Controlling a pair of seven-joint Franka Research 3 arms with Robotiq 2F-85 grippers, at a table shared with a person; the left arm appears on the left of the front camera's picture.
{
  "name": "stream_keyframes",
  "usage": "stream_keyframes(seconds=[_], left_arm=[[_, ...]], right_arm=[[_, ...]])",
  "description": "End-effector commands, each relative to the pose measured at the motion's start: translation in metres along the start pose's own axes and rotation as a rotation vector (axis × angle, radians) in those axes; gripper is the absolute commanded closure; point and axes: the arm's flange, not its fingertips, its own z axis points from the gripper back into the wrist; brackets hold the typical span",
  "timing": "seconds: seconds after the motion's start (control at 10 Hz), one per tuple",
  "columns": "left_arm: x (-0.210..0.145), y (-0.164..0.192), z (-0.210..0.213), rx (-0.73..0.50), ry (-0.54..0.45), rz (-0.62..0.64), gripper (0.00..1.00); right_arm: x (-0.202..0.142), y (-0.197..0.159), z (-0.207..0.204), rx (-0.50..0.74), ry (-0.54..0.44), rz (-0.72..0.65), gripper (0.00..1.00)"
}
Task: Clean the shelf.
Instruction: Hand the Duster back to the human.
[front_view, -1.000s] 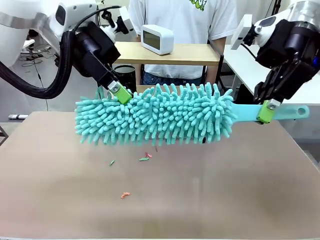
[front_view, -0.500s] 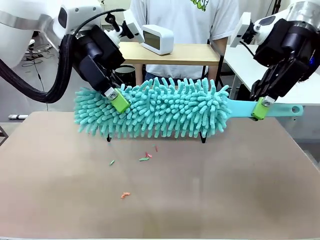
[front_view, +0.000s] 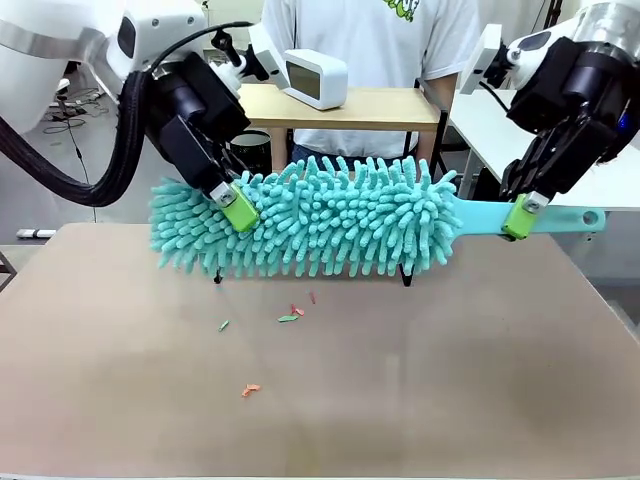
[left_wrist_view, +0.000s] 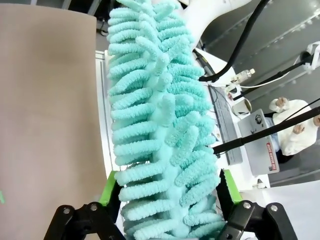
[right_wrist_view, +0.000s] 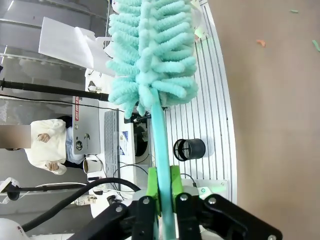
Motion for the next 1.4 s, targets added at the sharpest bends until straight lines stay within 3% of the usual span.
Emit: stream_keyframes(seconds=[0.0,0.1,0.3,0.4,0.6,0.8,0.9,1.0,1.1,1.2,1.3], left_arm=[[0.0,0.001,0.0,0.021,0.041,-0.029,0.64],[0.0,0.002,0.0,0.02,0.041,-0.03,1.0],[0.001,0.001,-0.002,0.026,0.042,-0.037,1.0],[0.001,0.001,-0.002,0.029,0.044,-0.037,0.86],[0.001,0.002,-0.002,0.028,0.046,-0.034,1.0],[0.0,0.002,-0.001,0.036,0.042,-0.032,1.0],[0.0,0.001,-0.001,0.041,0.048,-0.035,1.0],[0.0,0.001,-0.001,0.043,0.058,-0.033,1.0],[0.0,0.001,-0.001,0.045,0.068,-0.032,1.0],[-0.001,0.001,-0.001,0.047,0.073,-0.029,1.0],[-0.002,0.002,-0.001,0.047,0.08,-0.019,1.0]], right_arm=[[0.003,0.0,0.003,0.006,-0.031,0.005,0.88],[0.003,0.001,0.002,0.002,-0.032,0.003,0.88],[0.003,0.002,0.003,-0.001,-0.029,0.004,0.88],[0.002,0.002,0.002,-0.003,-0.027,0.004,0.88],[0.001,0.002,0.002,-0.012,-0.022,-0.009,0.88],[0.0,0.001,0.002,-0.012,-0.016,-0.009,0.88],[0.0,0.001,0.001,-0.011,-0.006,-0.007,0.45],[0.0,0.002,0.002,-0.008,-0.009,-0.011,0.29],[-0.003,0.002,0.004,-0.009,-0.029,-0.014,0.0],[-0.008,0.001,0.006,-0.012,-0.061,-0.023,0.0],[-0.021,-0.005,0.012,0.016,-0.182,-0.055,0.0]])
